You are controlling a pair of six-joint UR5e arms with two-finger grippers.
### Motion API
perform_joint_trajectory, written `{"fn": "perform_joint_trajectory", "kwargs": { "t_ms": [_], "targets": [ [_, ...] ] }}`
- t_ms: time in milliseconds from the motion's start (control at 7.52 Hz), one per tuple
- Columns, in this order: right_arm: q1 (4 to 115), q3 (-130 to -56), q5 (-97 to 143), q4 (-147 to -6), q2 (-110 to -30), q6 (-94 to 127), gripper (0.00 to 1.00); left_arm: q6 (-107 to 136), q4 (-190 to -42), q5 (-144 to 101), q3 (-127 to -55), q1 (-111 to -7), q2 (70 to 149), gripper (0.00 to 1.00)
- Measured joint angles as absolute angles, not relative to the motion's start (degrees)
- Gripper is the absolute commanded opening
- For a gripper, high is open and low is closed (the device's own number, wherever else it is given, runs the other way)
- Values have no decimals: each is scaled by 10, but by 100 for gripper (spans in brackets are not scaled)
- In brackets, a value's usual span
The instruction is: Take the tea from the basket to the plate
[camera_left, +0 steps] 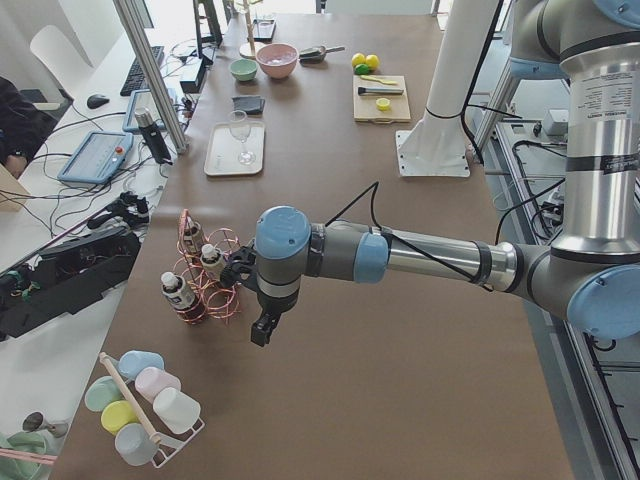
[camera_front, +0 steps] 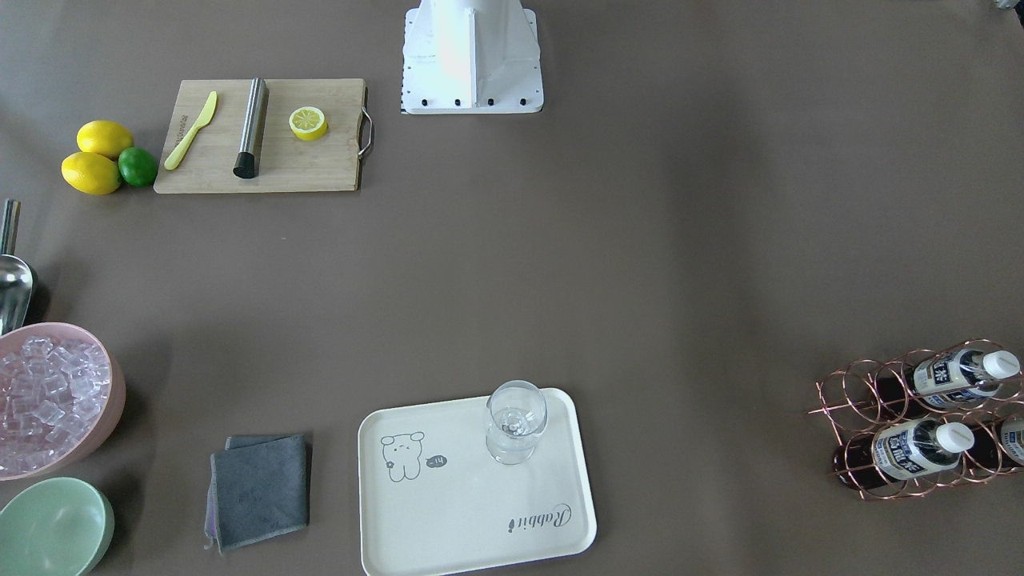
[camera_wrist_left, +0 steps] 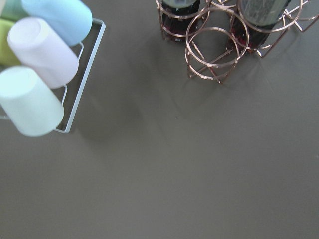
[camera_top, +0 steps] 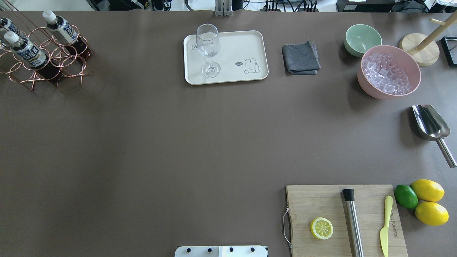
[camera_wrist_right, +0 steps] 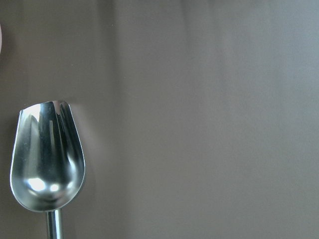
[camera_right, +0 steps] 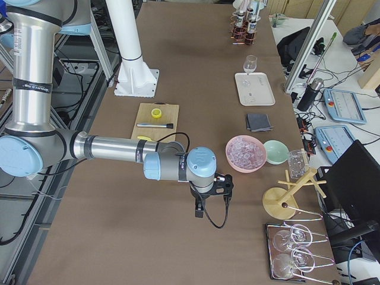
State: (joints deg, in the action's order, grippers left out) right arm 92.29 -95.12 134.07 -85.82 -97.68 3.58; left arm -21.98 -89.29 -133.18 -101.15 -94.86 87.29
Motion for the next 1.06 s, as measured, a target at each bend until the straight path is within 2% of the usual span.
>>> {"fn": "perform_joint_trajectory", "kwargs": {
  "t_ms": [532,1064],
  "targets": [
    [923,-953,1382,-858,-977,36,100,-331,-892,-1297,-983,-931,1006,96],
    [923,-948,1380,-858,-977,35,100,-339,-902,-1342,-984,-906,1057,96]
  ]
}}
